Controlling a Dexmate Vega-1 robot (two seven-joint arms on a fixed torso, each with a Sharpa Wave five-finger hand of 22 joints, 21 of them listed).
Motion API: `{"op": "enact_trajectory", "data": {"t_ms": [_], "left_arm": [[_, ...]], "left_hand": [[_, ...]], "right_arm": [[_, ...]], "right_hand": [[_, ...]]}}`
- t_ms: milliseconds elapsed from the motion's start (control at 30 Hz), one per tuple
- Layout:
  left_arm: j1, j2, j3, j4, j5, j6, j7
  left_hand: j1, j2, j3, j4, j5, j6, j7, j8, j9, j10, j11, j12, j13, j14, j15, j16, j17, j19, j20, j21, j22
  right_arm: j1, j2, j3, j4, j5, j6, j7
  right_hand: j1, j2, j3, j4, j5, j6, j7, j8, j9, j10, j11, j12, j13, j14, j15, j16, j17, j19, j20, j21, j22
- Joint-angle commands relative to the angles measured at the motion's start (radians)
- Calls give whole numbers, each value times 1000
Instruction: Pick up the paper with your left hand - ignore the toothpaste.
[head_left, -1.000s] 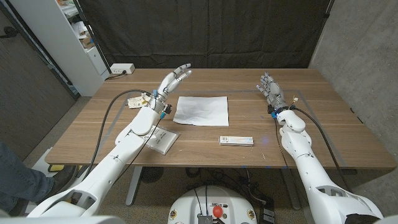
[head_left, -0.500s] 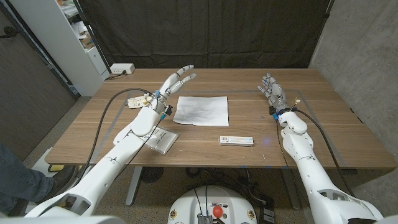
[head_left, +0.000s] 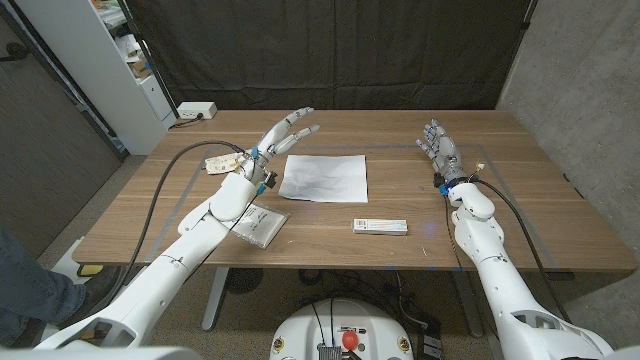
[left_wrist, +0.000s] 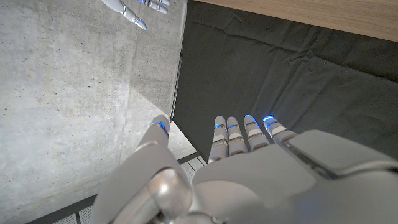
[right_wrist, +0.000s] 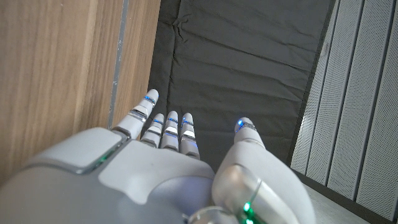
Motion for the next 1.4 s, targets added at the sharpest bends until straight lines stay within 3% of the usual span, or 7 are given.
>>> {"op": "enact_trajectory", "data": {"t_ms": [33,300,733,1000,1400], "left_arm": [[22,30,-1,-46,40,42,16],[29,52,0,-80,66,86,11],[30,89,5,-129,96,151,-15],[26,100,19,-142,111,184,-26],[31,131,45,-210,175,292,-57]], "left_hand": [[17,-2,4,-11,1,2,-10,-2,4,-2,-12,-1,1,-7,-3,-5,1,-12,-3,-4,5],[27,-2,6,-17,-1,1,-10,-3,4,-7,-8,-4,1,-11,-4,-6,1,-16,-9,-6,5],[57,-11,10,-32,-4,-23,-7,-9,5,-26,-6,-12,2,-30,7,-10,1,-25,25,-10,6],[80,-17,13,-40,-4,-39,-7,-11,5,-32,-4,-13,3,-48,22,-12,2,-30,32,-12,6],[130,-31,19,-48,-4,-78,-11,-14,6,-65,-8,-21,5,-75,44,-12,3,-44,57,-15,6]], "right_arm": [[-11,5,-4,-4,2,15,-11],[-5,12,-8,10,4,26,-14],[-8,16,-16,1,-1,30,-22],[-12,16,-17,-4,0,33,-27],[-12,17,-18,1,5,38,-23]], "right_hand": [[-2,1,-3,0,0,11,1,-1,2,7,1,-4,6,2,1,2,0,1,0,10,2],[-2,1,-4,0,0,12,-1,-1,3,7,-4,-4,6,3,3,2,0,1,0,10,2],[-2,0,-4,-1,0,12,-2,-1,3,7,0,-5,6,4,2,3,-1,1,2,10,2],[-2,1,-4,-1,0,13,-2,-1,3,6,-2,-5,6,4,2,3,-1,2,0,11,2],[-2,1,-4,-1,0,13,-2,-2,3,8,-2,-4,6,4,3,3,-1,1,0,11,2]]}}
